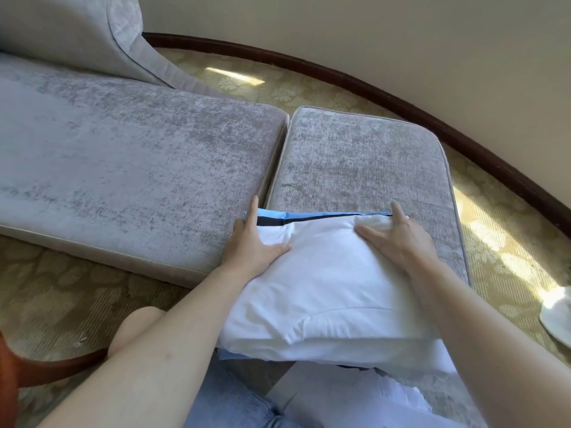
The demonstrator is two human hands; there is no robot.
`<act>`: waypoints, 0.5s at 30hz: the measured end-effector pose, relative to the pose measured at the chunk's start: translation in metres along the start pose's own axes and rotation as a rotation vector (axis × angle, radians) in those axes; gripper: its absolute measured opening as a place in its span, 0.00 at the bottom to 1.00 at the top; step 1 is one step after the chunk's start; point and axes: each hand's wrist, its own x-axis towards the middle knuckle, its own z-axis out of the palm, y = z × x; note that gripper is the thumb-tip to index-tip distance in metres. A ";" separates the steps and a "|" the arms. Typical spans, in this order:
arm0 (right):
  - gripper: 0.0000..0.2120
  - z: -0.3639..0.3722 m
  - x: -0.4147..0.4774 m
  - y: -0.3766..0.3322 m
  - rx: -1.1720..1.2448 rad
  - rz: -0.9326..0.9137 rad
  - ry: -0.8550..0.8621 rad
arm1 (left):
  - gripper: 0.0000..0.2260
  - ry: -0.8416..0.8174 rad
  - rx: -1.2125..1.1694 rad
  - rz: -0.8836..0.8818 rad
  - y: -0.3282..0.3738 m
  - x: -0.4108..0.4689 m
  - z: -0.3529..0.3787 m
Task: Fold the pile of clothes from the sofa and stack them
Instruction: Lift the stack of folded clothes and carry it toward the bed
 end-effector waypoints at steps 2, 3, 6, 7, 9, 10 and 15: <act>0.46 0.000 -0.003 -0.003 -0.014 -0.010 0.029 | 0.52 0.005 0.019 0.004 0.002 -0.001 0.000; 0.44 0.000 -0.006 -0.003 -0.006 -0.015 0.050 | 0.51 0.013 0.027 0.008 0.004 -0.001 0.000; 0.42 -0.002 -0.016 -0.005 0.051 -0.031 0.101 | 0.50 0.053 0.009 0.038 0.008 -0.004 -0.002; 0.41 -0.003 -0.019 -0.006 0.067 -0.046 0.118 | 0.50 0.074 -0.007 0.051 0.009 -0.005 -0.004; 0.38 -0.007 -0.027 -0.009 0.091 -0.074 0.148 | 0.49 0.110 -0.031 0.074 0.011 -0.008 -0.010; 0.36 -0.010 -0.030 -0.011 0.103 -0.084 0.160 | 0.48 0.123 -0.036 0.085 0.012 -0.009 -0.014; 0.38 -0.022 -0.036 -0.020 0.099 -0.130 0.175 | 0.47 0.152 -0.050 0.104 0.009 -0.021 -0.031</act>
